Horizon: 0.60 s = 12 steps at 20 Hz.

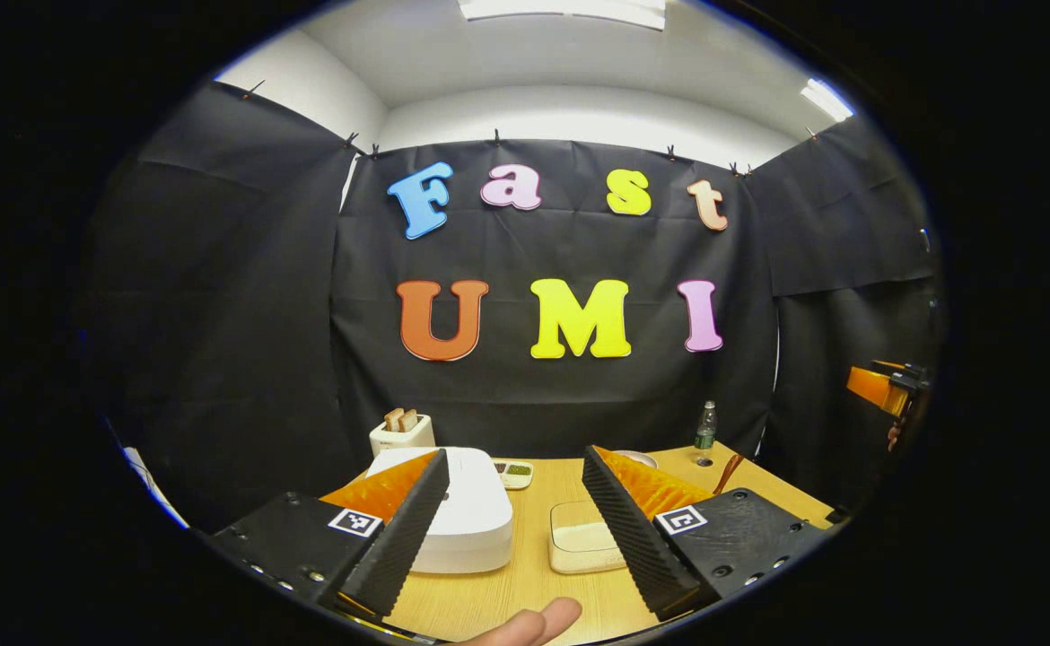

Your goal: Close the left gripper, press the button to open the rice cooker; take a wooden spoon from the chopstick holder with the right hand, scoop a spoonful of rice and pour it into the rice cooker, then put the wooden spoon back into the chopstick holder.

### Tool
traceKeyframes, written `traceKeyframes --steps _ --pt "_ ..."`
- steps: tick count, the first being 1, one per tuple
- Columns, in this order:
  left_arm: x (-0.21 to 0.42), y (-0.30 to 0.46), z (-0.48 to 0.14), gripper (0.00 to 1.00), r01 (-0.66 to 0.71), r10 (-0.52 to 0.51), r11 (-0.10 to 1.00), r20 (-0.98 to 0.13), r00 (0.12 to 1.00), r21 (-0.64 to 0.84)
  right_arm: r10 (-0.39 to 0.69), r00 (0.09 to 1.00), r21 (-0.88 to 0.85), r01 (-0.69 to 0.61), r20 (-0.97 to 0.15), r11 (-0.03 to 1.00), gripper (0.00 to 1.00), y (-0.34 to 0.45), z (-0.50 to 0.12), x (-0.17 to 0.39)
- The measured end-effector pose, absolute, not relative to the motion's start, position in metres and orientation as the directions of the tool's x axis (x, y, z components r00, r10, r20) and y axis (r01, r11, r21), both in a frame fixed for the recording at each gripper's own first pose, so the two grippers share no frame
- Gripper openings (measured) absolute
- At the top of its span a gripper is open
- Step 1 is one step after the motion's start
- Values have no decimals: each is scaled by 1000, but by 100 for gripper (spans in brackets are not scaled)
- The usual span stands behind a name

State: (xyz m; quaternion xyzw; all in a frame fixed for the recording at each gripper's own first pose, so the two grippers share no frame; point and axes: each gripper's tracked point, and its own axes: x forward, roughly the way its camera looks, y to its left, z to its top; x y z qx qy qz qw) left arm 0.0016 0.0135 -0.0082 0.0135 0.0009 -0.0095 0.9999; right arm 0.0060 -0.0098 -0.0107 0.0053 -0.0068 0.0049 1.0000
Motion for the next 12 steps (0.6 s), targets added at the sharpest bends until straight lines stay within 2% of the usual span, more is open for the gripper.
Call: traceKeyframes --steps 8,12 --pt "29 28 -28 95 -31 33 997 -19 999 68 52 998 28 -53 35 998 100 -6 -22 23" --pt "48 46 -37 95 -88 90 993 -22 996 83 60 997 29 -62 53 998 98 -9 -32 42"
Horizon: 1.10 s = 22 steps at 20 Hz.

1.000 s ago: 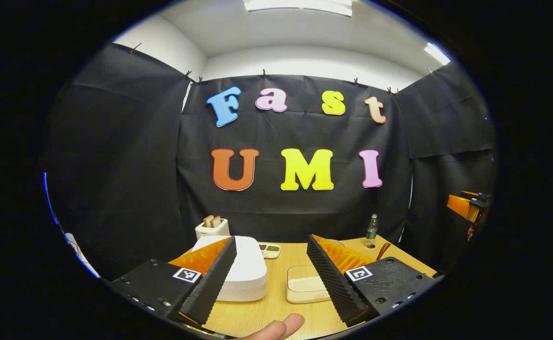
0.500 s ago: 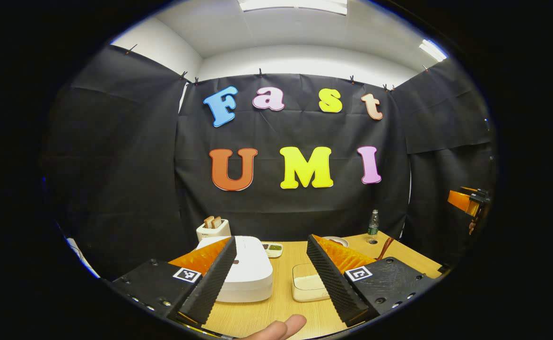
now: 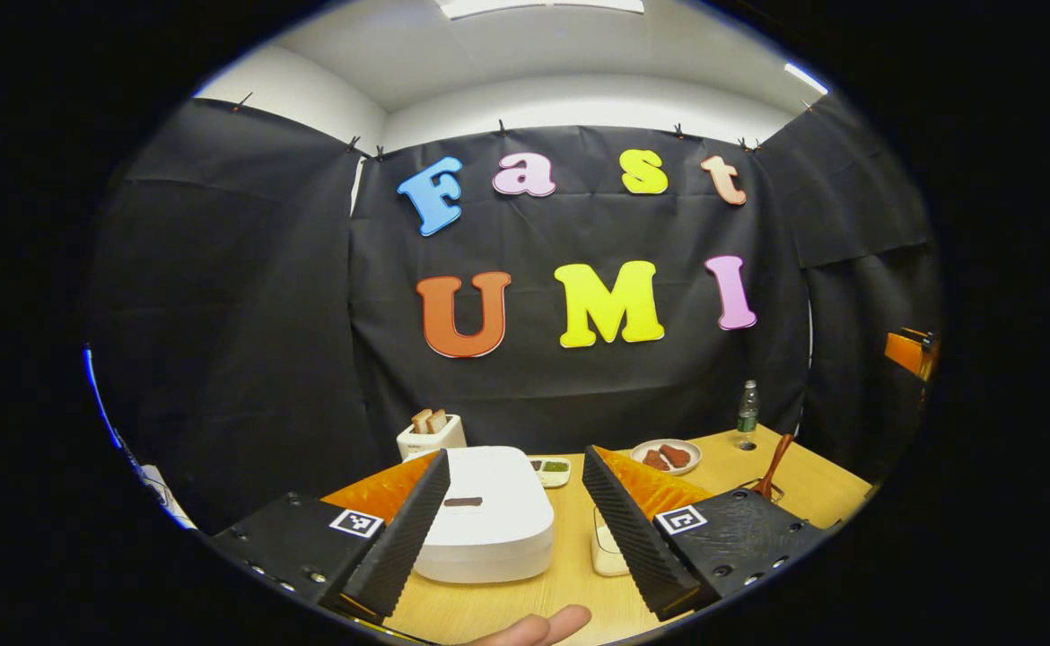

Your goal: Close the left gripper, press the button to open the rice cooker; take a wooden spoon from the chopstick holder with the right hand, scoop a spoonful of rice and pour it into the rice cooker, then put the wooden spoon back into the chopstick holder.

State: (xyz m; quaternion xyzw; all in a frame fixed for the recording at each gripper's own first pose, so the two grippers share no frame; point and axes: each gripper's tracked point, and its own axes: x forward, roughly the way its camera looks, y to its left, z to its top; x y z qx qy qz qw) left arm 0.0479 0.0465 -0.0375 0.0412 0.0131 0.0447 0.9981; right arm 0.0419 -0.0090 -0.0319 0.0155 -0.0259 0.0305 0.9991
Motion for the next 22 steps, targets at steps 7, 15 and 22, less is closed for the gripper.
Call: traceKeyframes --steps 7,15,22 --pt "89 54 -51 51 -55 55 998 -120 991 0 107 994 44 -108 19 993 100 -8 -59 74" --pt "134 77 -76 35 -119 135 989 -225 965 85 132 991 48 -131 -29 990 100 -14 -85 92" --pt "171 105 -127 0 -171 194 981 -383 903 92 97 995 16 -96 -31 995 100 -31 -92 96"
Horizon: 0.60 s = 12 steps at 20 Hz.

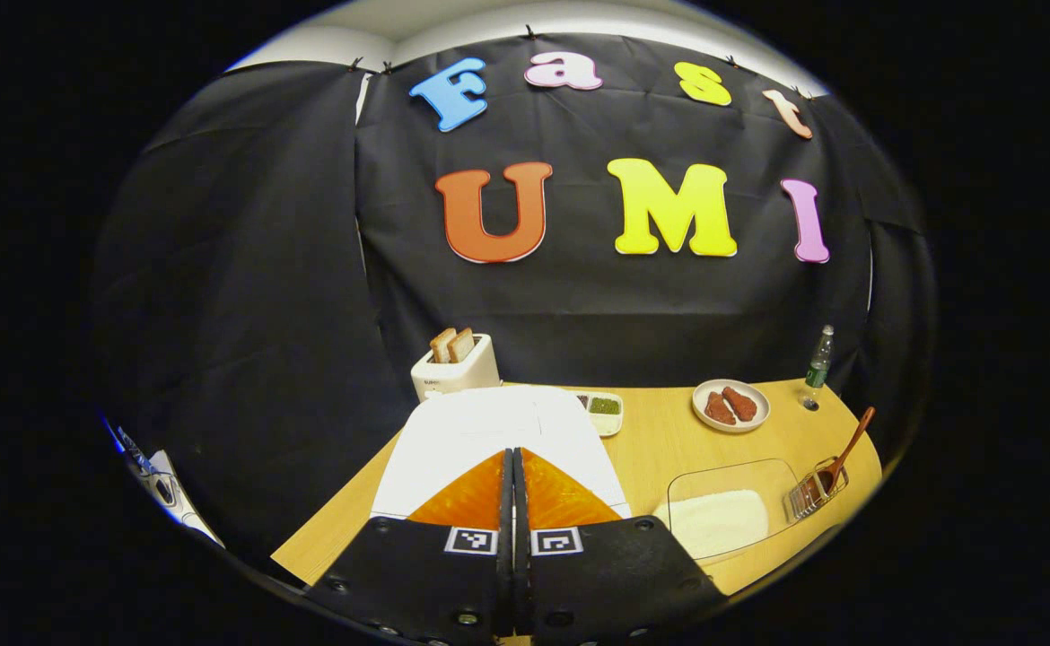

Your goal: Close the left gripper, press the button to open the rice cooker; take a wooden spoon from the chopstick holder with the right hand, scoop a spoonful of rice and pour it into the rice cooker, then put the wooden spoon back into the chopstick holder.

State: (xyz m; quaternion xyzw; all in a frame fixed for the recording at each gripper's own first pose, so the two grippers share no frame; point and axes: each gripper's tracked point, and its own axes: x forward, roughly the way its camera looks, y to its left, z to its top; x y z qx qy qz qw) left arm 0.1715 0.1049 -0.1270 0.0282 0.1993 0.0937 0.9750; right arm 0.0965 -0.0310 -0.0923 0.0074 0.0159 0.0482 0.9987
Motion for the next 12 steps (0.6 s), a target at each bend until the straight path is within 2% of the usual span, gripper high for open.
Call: traceKeyframes --steps 4,8,12 --pt "186 124 -157 0 -212 234 972 -474 849 101 75 996 7 -75 -48 997 100 -40 -99 98" --pt "196 138 -175 0 -236 263 964 -516 815 119 68 996 -13 -69 -58 998 100 -46 -102 97" --pt "199 138 -193 0 -241 238 968 -559 794 69 45 996 -26 -47 -74 999 100 -53 -106 98"
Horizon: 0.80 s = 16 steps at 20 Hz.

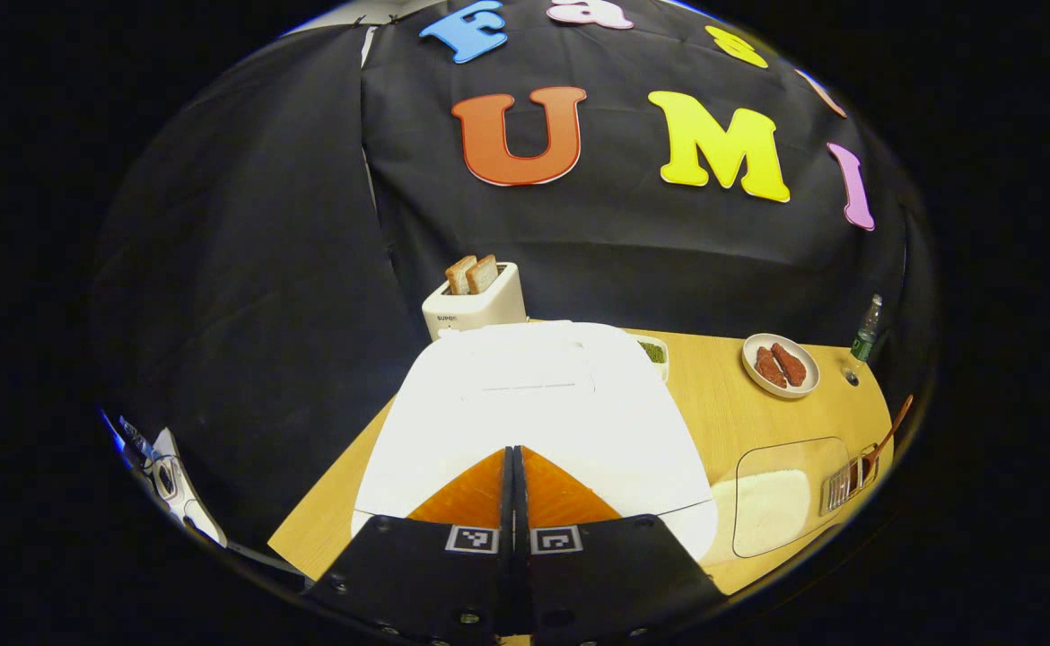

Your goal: Close the left gripper, press the button to open the rice cooker; take a wooden spoon from the chopstick holder with the right hand, scoop a spoonful of rice and pour it into the rice cooker, then put the wooden spoon back into the chopstick holder.

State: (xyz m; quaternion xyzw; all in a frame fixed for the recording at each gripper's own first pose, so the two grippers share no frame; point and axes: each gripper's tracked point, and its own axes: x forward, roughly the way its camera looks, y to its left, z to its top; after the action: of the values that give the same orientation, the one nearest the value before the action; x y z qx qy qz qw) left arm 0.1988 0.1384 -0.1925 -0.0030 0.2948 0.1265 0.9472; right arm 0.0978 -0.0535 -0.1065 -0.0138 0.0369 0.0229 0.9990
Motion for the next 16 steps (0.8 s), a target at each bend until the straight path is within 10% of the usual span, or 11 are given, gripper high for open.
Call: traceKeyframes --steps 16 --pt "185 131 -199 0 -249 260 964 -560 786 97 52 992 -10 -54 -114 999 100 -56 -122 78"
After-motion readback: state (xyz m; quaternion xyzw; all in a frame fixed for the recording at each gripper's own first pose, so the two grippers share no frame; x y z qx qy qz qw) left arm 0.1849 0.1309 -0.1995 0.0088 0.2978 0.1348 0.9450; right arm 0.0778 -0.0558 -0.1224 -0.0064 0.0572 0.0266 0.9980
